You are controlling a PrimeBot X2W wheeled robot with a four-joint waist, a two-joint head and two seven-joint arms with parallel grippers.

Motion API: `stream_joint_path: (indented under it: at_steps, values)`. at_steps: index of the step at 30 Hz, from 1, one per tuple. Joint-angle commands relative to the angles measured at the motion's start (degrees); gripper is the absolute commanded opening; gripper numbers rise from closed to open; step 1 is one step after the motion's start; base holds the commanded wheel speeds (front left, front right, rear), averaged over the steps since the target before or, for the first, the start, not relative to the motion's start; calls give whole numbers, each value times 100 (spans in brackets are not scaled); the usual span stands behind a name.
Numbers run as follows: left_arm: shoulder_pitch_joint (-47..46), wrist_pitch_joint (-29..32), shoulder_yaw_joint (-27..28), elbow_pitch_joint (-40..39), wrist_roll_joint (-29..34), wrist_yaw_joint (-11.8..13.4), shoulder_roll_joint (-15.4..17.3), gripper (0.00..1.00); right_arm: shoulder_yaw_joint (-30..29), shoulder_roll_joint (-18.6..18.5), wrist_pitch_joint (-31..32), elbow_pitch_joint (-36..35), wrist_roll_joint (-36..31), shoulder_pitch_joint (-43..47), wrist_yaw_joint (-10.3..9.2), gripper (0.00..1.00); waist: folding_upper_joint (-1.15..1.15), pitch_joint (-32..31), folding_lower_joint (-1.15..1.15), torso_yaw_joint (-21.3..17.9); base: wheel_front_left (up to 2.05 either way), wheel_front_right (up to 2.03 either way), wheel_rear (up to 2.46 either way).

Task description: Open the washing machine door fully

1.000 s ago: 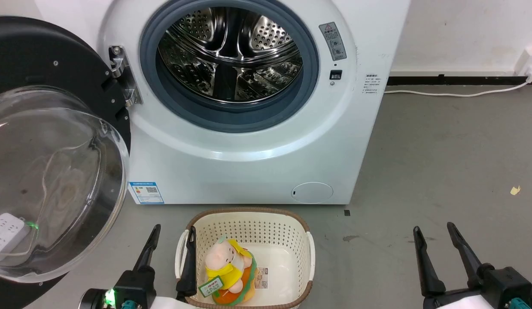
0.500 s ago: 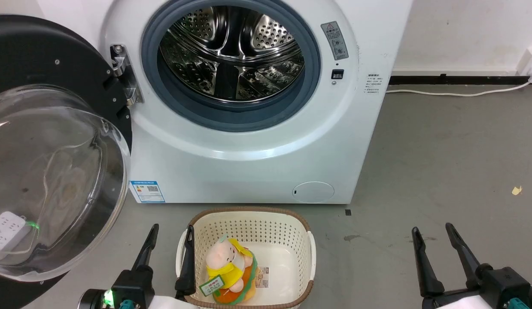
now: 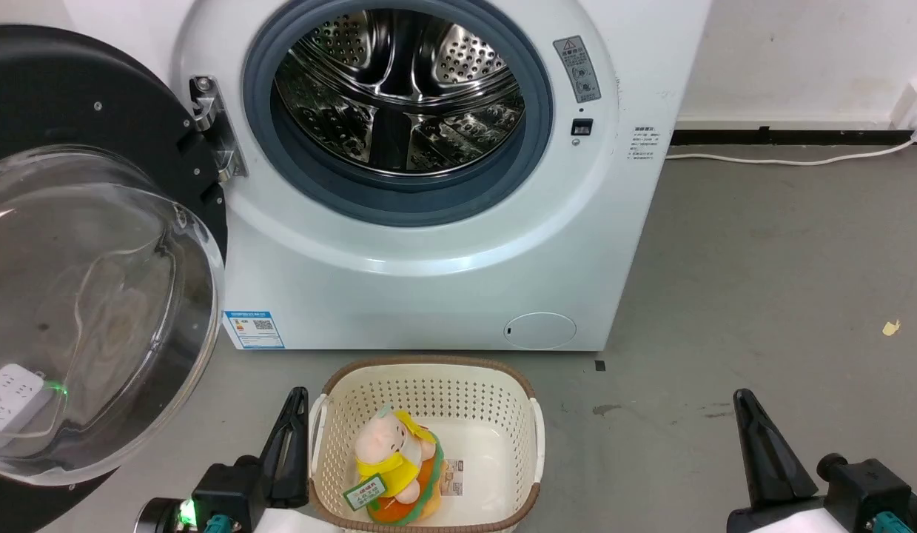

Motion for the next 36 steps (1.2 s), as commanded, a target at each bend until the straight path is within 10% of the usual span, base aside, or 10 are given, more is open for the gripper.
stream_joint_path:
  at_steps: [1,36]
  values:
    - [-15,37,31,-21,39,-15,-10,0,4,3,36,-16,-39,-27,0,0,0,0,0,-1,0,0,0]
    - [-84,459,220,-138,218,-83,-57,0,25,17,459,-113,-212,-149,2,0,0,3,0,-22,0,0,0]
